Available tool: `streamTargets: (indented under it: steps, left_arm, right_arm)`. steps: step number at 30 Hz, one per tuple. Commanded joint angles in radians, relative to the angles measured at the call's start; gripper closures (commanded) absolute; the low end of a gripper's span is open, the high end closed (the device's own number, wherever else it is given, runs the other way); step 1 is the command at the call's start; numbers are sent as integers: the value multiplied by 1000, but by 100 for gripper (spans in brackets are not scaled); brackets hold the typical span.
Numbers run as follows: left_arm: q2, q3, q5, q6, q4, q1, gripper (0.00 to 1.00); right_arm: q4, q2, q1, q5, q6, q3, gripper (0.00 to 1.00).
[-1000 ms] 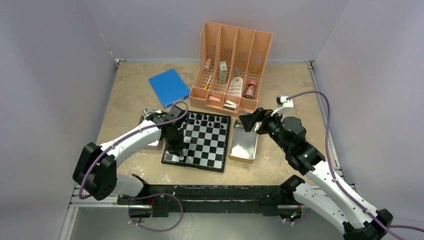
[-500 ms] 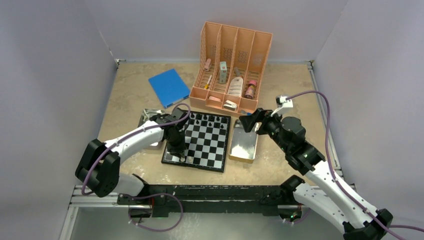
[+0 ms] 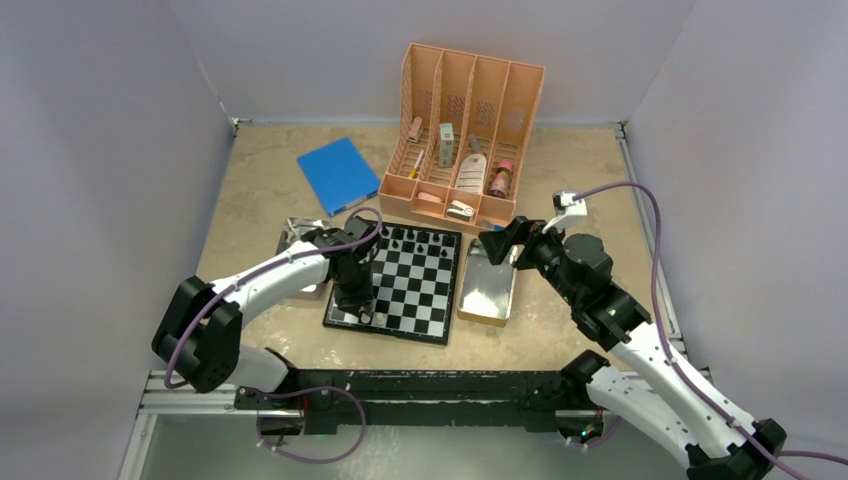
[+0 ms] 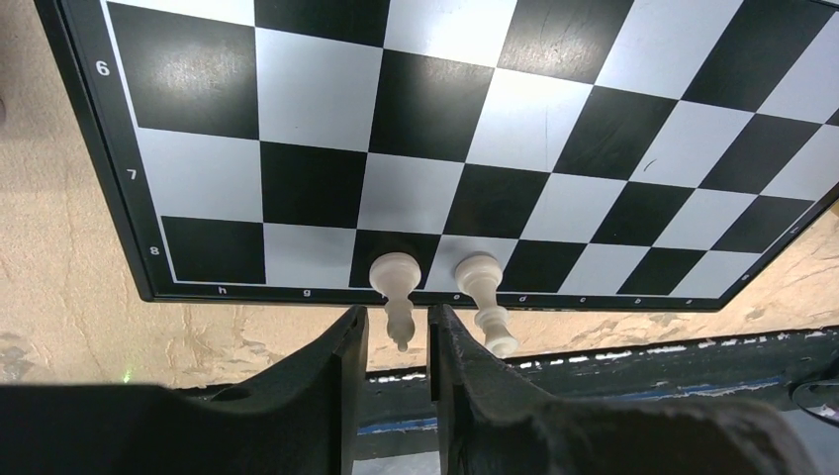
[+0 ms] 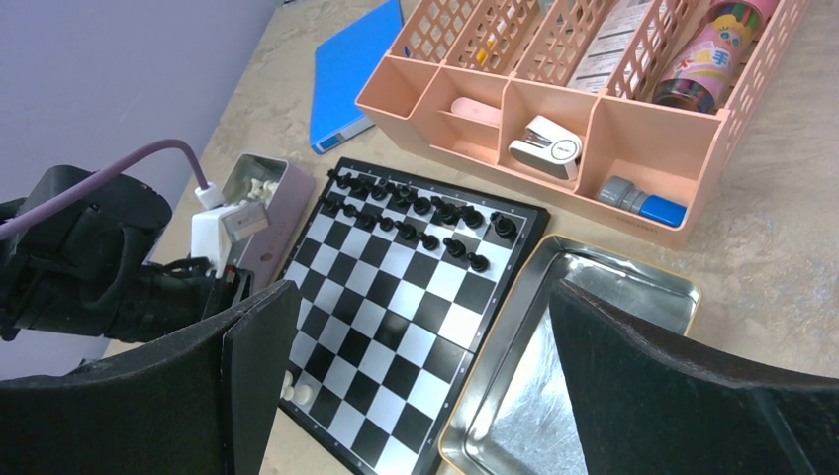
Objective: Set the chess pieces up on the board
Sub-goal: Place the chess piece on the chessboard.
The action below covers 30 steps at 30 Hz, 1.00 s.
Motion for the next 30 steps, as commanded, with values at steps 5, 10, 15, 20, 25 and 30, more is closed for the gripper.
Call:
streamTargets:
  steps: [5, 10, 15, 20, 25, 30]
  left_arm:
    - [-39, 88, -60, -17, -8, -5, 70]
    - [-68, 155, -140, -11, -45, -4, 70]
    - [-71, 213, -194, 16, -53, -4, 69]
    - [-52, 272, -236, 43, -65, 24, 69]
    - [-45, 281, -146, 113, -12, 150, 69]
    - [-42, 280, -104, 177, 37, 308, 70]
  right_arm:
    - [38, -18, 3, 5, -5, 5, 2]
    - [42, -22, 3, 0, -5, 10, 2]
    - [43, -23, 3, -15, -5, 13, 2]
    - [35, -20, 3, -13, -12, 26, 2]
    - [31, -32, 3, -4, -11, 21, 2]
    - [28, -35, 3, -4, -10, 19, 2]
